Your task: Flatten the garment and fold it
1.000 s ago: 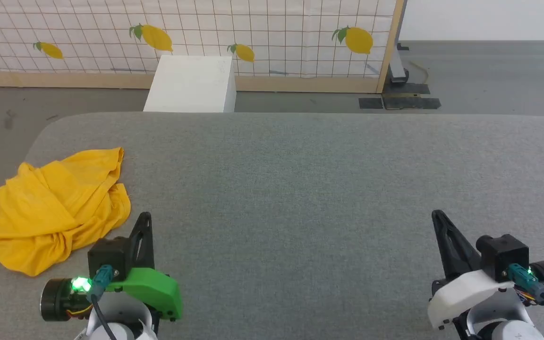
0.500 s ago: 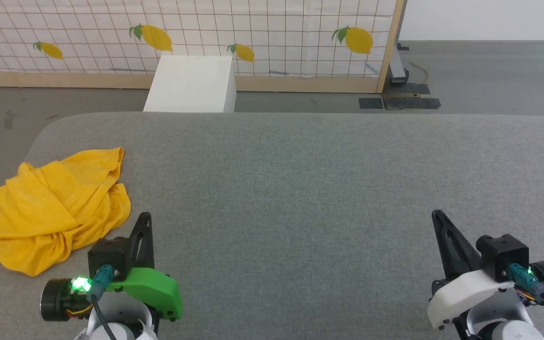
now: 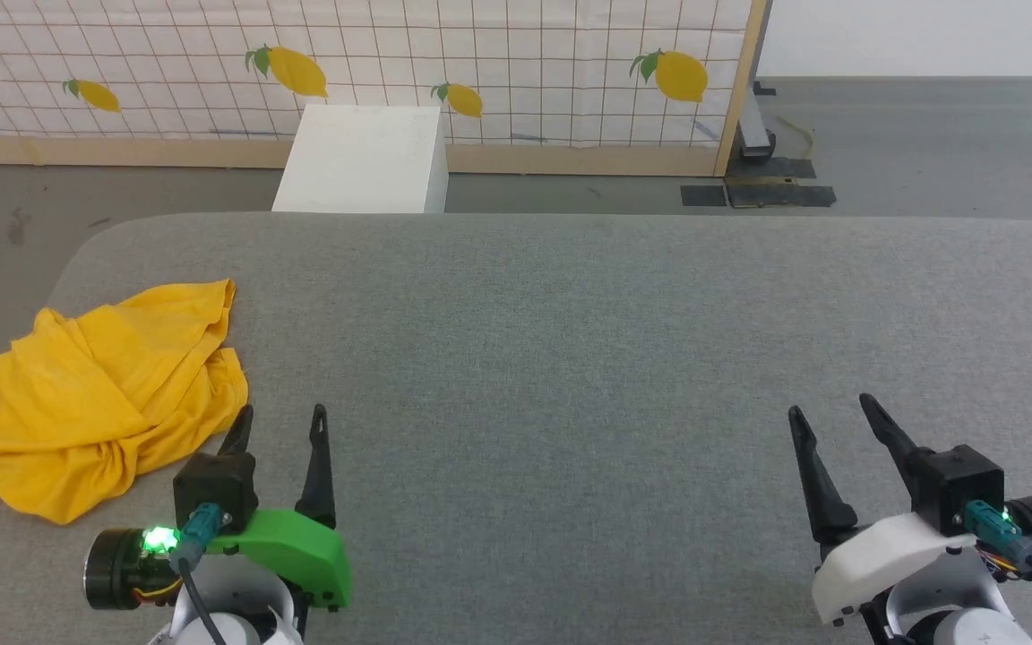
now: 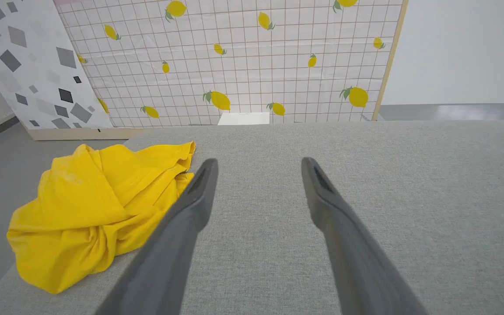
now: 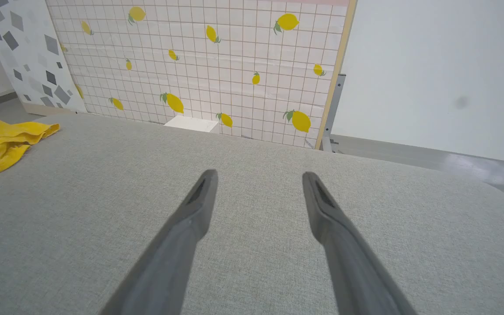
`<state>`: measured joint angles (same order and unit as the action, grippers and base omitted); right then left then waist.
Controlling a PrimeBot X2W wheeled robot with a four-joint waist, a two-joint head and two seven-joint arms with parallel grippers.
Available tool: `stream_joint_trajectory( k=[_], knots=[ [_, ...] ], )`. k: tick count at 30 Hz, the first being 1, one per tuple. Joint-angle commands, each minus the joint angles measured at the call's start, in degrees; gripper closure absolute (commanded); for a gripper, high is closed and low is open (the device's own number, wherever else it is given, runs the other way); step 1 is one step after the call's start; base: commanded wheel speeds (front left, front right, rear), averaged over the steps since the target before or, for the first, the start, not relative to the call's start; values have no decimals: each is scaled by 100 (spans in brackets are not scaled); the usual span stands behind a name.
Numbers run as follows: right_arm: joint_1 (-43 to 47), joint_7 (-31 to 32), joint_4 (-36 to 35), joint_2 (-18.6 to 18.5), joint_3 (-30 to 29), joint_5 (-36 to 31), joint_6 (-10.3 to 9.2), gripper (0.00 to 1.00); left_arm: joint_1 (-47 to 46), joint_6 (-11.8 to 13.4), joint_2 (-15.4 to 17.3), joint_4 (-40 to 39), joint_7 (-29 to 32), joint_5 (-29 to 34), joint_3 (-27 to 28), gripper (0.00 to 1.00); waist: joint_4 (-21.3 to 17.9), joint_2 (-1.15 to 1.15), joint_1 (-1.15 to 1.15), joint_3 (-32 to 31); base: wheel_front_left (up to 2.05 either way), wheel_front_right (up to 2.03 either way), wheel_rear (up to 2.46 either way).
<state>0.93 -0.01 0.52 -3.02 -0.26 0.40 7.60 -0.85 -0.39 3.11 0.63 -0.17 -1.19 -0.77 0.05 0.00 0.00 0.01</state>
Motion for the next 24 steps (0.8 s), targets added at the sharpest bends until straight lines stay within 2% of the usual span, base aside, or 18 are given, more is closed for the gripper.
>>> stream_joint_trajectory(
  k=[1,11,24],
  knots=[
    [-22,-45,26,1,-21,20,-1,0,-46,37,-1,43,-58,-38,-30,0,8,0,0,0,0,0,0],
    [-45,-129,88,2,-38,46,-1,0,-143,100,7,223,-183,-135,-119,0,165,0,0,-6,0,0,0],
    [-66,-221,159,3,-68,82,-3,0,-210,192,76,388,-340,-266,-177,0,631,0,0,-19,0,0,0]
  ],
)
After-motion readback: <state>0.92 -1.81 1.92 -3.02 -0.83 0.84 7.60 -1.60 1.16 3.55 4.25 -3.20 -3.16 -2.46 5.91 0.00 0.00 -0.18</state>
